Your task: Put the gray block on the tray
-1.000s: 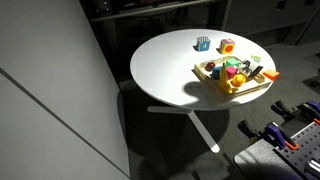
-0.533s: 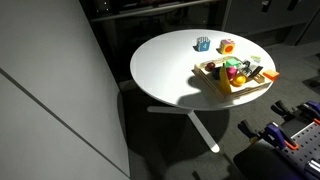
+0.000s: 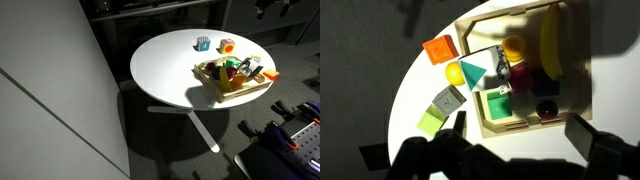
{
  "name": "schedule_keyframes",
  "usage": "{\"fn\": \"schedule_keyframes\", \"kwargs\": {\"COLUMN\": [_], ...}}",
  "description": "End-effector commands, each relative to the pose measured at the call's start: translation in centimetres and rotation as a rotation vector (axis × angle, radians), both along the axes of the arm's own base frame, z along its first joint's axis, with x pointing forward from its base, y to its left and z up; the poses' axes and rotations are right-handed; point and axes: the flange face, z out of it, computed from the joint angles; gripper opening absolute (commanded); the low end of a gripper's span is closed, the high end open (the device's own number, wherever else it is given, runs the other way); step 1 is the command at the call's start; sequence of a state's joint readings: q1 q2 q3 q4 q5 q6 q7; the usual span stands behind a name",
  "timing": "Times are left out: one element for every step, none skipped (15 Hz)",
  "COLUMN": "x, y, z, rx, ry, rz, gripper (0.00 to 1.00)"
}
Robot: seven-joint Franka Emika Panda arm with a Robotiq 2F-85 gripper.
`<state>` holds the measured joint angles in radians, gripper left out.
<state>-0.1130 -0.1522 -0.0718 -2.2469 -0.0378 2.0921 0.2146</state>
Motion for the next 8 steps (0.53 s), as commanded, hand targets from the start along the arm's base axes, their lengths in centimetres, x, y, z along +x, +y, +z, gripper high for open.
{"fn": "schedule_keyframes", "kwargs": {"x": [1.6, 1.9, 2.1, 2.4, 2.6, 2.9, 3.1, 3.4], "y": [-2.2, -2.6, -3.1, -3.5, -3.9, -4.3, -4.6, -4.9], "z": [-1.1, -1.6, -2.0, -2.3, -2.6, -2.8, -2.9, -3.0], "rx": [-0.008, 0.001, 0.010, 0.017, 0.021, 0.017, 0.016, 0.013], "ry": [0.000, 0.006, 0.016, 0.025, 0.031, 0.036, 0.041, 0.044], "rz": [0.091, 0.120, 0.143, 0.165, 0.189, 0.207, 0.227, 0.240], "gripper": [1.00, 1.00, 1.00, 1.00, 1.00, 1.00, 1.00, 1.00]}}
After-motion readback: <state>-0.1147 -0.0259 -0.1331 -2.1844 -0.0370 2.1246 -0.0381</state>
